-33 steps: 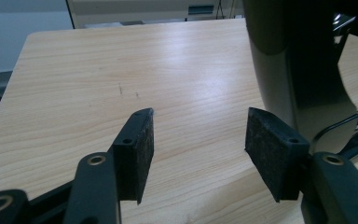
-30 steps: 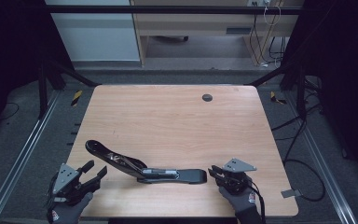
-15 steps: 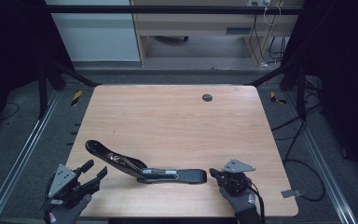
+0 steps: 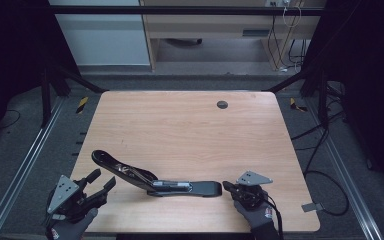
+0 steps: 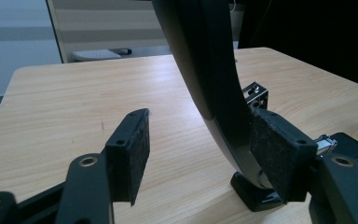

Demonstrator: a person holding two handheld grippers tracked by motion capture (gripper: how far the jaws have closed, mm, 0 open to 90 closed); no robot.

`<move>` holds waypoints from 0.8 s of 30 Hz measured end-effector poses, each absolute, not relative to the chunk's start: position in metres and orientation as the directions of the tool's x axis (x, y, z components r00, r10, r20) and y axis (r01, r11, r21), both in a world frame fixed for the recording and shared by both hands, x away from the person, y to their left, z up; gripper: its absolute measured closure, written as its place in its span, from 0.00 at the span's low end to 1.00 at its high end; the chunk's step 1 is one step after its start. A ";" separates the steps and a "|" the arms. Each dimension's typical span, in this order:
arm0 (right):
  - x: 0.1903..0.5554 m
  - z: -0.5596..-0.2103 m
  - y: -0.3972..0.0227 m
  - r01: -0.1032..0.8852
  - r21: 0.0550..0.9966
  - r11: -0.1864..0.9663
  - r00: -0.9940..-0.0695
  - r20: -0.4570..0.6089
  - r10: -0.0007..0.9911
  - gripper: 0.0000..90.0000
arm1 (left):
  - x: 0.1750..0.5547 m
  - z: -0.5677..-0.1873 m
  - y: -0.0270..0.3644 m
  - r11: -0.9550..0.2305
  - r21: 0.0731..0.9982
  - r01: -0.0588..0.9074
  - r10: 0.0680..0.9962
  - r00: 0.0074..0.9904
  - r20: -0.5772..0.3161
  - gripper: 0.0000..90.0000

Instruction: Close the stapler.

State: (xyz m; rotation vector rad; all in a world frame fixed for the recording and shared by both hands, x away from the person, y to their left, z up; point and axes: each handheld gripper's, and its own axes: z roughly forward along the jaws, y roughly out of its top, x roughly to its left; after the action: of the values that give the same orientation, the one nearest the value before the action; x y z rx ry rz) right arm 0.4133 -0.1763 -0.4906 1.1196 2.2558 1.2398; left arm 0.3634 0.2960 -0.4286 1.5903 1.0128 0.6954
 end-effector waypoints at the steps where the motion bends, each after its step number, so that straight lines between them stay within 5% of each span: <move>1: 0.413 -0.491 -0.176 0.477 0.822 0.311 -0.636 0.079 0.767 1.00 | 0.364 -0.428 0.296 -0.061 0.965 0.254 0.882 0.467 -0.067 0.41; 24: 0.415 -0.492 -0.169 0.475 0.823 0.310 -0.658 0.099 0.746 1.00 | 0.385 -0.413 0.282 -0.036 0.972 0.233 0.879 0.471 -0.081 0.41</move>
State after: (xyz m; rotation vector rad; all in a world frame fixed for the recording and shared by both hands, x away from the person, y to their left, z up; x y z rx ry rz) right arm 0.4150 -0.1685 -0.4916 1.1023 2.2804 1.2738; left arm 0.3852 0.2820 -0.4134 1.5553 1.0008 0.6929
